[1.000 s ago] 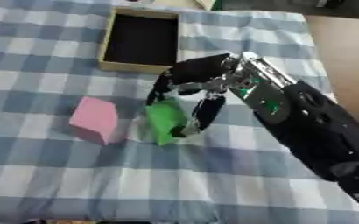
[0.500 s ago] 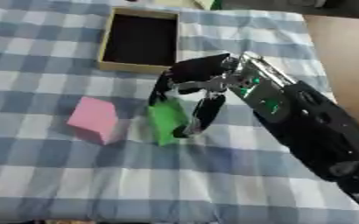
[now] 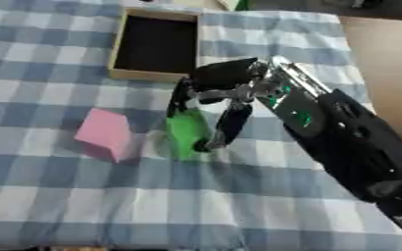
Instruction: Pick up objects on the table and place them in the box.
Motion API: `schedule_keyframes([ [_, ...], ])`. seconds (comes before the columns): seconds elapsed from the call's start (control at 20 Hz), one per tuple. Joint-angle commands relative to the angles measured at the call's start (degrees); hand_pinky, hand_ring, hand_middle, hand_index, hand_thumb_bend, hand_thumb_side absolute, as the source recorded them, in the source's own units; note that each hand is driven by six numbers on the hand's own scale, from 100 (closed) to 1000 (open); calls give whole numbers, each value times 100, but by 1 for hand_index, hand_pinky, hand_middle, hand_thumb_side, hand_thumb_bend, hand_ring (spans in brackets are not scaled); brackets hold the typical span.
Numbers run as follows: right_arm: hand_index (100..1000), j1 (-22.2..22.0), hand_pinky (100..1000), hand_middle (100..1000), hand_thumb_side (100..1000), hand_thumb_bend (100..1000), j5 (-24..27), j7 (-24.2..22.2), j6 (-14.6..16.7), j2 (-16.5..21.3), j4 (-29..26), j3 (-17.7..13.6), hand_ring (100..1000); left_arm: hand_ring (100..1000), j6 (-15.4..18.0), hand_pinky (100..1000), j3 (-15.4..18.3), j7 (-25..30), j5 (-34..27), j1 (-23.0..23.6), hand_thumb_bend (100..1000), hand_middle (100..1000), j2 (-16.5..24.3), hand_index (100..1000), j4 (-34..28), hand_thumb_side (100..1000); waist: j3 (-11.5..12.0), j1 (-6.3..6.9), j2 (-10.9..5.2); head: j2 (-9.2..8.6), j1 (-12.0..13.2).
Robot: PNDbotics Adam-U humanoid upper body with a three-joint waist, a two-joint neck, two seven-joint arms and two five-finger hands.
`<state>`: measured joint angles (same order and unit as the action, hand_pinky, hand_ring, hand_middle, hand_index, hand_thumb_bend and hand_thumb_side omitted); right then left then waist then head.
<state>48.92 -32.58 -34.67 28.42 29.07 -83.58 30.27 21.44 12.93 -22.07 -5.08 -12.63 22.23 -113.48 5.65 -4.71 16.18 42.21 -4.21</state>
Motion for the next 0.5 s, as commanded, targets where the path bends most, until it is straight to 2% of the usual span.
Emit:
schedule_keyframes([
  [0.05, 596, 128, 764, 318, 248, 123, -122, 374, -13, 175, -141, -141, 674, 535, 7, 601, 56, 1, -24, -55, 100, 614, 88, 740, -111, 893, -10, 47, -102, -44, 8],
  [0.3, 561, 194, 754, 285, 224, 100, -212, 885, -75, 220, -122, -247, 646, 535, 12, 601, 62, -7, -22, -52, 100, 615, 100, 740, -111, 892, -21, 55, -115, -51, 26],
  [0.5, 561, 402, 754, 289, 226, 100, -273, 1032, -125, 224, -58, -343, 642, 536, 15, 601, 64, -12, -19, -48, 100, 615, 116, 740, -111, 892, -44, 52, -132, -52, 34],
])
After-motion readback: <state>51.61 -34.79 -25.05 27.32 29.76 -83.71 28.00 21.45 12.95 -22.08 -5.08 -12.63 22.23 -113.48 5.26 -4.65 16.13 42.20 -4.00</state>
